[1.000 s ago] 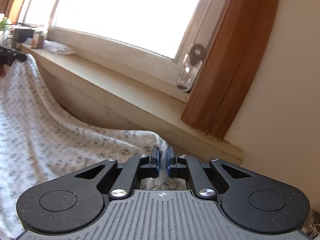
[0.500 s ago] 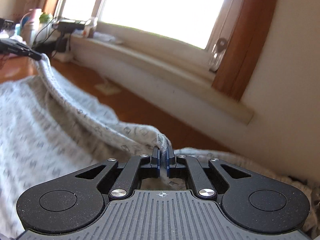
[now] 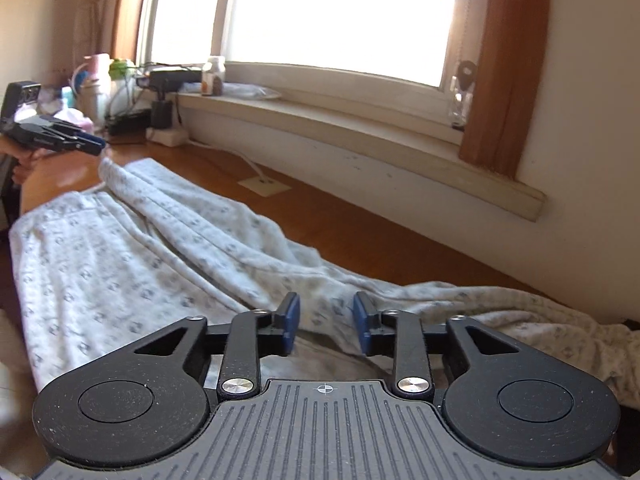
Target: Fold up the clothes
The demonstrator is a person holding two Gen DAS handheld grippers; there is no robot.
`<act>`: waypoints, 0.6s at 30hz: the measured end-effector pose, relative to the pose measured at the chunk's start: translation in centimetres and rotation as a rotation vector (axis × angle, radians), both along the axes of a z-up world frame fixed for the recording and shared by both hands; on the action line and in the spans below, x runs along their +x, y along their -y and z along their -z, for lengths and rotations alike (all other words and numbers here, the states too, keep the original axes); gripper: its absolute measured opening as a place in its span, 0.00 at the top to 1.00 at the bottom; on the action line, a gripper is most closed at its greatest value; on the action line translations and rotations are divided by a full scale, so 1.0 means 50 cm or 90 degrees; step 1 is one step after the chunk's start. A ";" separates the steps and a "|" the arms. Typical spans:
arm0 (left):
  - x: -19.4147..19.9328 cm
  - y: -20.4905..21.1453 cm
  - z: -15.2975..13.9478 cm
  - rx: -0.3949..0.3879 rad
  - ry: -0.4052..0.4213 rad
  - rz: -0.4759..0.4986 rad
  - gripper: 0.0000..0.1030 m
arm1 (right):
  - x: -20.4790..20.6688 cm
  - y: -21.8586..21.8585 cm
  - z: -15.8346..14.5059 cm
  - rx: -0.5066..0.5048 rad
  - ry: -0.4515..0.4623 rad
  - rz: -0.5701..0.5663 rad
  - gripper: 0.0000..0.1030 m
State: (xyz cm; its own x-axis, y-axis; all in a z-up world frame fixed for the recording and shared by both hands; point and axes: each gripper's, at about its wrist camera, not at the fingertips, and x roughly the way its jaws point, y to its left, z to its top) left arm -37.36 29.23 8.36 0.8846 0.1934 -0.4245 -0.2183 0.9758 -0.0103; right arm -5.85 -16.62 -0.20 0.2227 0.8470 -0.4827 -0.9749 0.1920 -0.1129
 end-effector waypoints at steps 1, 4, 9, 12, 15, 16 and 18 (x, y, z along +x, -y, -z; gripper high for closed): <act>0.004 0.003 0.000 0.005 -0.002 0.005 0.57 | -0.002 -0.005 0.000 -0.001 -0.001 -0.003 0.68; 0.037 0.016 0.005 0.011 -0.025 0.038 0.51 | -0.001 -0.023 0.001 -0.006 -0.001 -0.004 0.63; 0.100 0.038 0.037 0.000 -0.071 0.102 0.48 | 0.022 -0.065 0.009 -0.034 0.003 -0.007 0.51; 0.121 0.044 0.056 0.009 -0.097 0.118 0.52 | 0.043 -0.085 0.017 -0.066 0.003 -0.007 0.41; 0.124 0.046 0.066 0.016 -0.114 0.126 0.81 | 0.062 -0.090 0.013 -0.075 -0.010 -0.013 0.41; 0.122 0.046 0.068 0.015 -0.116 0.128 0.91 | 0.065 -0.089 0.010 -0.077 -0.017 -0.021 0.46; 0.110 0.046 0.065 0.016 -0.108 0.140 0.93 | 0.065 -0.084 0.003 -0.073 -0.015 -0.034 0.93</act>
